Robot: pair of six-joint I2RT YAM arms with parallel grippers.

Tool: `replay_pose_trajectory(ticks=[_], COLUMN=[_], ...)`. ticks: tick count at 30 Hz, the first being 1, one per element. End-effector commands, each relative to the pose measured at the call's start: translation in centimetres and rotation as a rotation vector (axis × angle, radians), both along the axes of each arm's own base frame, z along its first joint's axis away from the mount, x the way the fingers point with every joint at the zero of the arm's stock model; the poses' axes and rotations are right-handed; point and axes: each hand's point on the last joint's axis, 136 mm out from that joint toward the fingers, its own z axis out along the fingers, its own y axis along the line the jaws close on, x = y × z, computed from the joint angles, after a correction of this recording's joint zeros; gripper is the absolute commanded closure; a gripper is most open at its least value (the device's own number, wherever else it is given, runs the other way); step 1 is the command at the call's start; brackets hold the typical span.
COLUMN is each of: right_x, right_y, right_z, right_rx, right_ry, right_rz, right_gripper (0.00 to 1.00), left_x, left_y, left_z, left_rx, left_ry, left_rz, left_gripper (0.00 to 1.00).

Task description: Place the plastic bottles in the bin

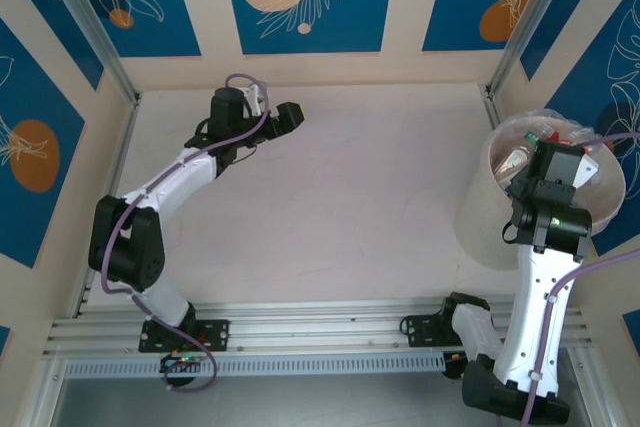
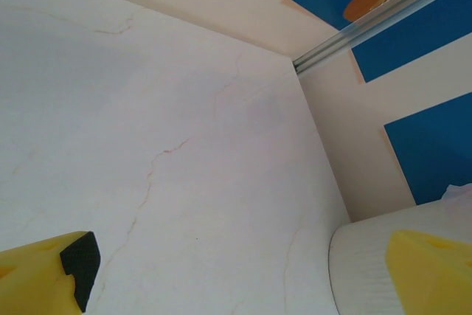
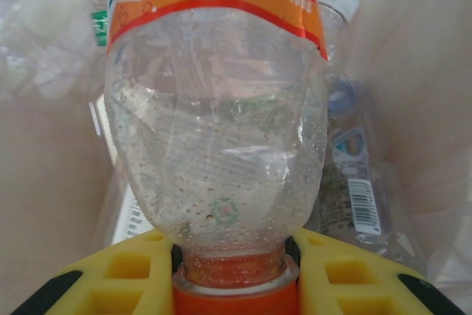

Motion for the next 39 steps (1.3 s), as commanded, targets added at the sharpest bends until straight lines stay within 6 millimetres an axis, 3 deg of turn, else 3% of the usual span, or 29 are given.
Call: replay_pose_trajectory(ticks=[1,8,12,16,19,24,28,30,34,37,39], right_x=[-1.3,-2.9,0.3,0.7,0.8,0.5,-0.6,-0.7,-0.9,-1.0,-1.2], right_y=[-1.1,-1.8,0.5,-0.7,-1.5,-2.4,-4.3,-4.6,-5.5,-5.5,-6.0], right_z=[0.4,-1.2,-1.4,0.0,1.8,4.9,6.0,5.6,4.6,3.2,2.7], right_rx=[-0.024,-0.018,0.074,0.048,-0.022,-0.181,-0.306,-0.312,-0.335,-0.291,-0.282], right_ry=[-0.01,0.101,0.15,0.292,0.286,0.257,0.389,0.43,0.457,0.469,0.487], right_rz=[-0.095,-0.083,0.151,0.165,0.186,0.254,0.257,0.287,0.293,0.31,0.278], right_gripper=[1.0,0.98,0.93,0.98,0.98,0.81,0.78,0.76,0.54,0.47,0.36], left_x=[0.1,0.9,1.3,1.5,1.6,1.9,2.2,2.4,2.5,2.4,2.2], left_y=[-0.1,-0.6,-0.9,-0.9,-0.7,-0.7,-0.9,-1.1,-1.3,-1.0,-0.8], left_z=[1.4,1.2,0.8,0.5,0.5,0.7,0.6,0.6,1.0,1.2,1.2], left_rx=[-0.012,-0.037,-0.054,-0.051,-0.026,-0.004,-0.02,-0.037,-0.048,-0.03,-0.024], left_ry=[-0.047,-0.015,0.011,0.023,0.021,0.021,0.031,0.037,0.038,0.03,0.033], left_rz=[-0.009,-0.007,-0.006,-0.002,0.005,0.003,0.004,0.003,0.0,0.008,0.011], left_gripper=[0.0,0.0,0.0,0.0,0.0,0.0,0.0,0.0,0.0,0.0,0.0])
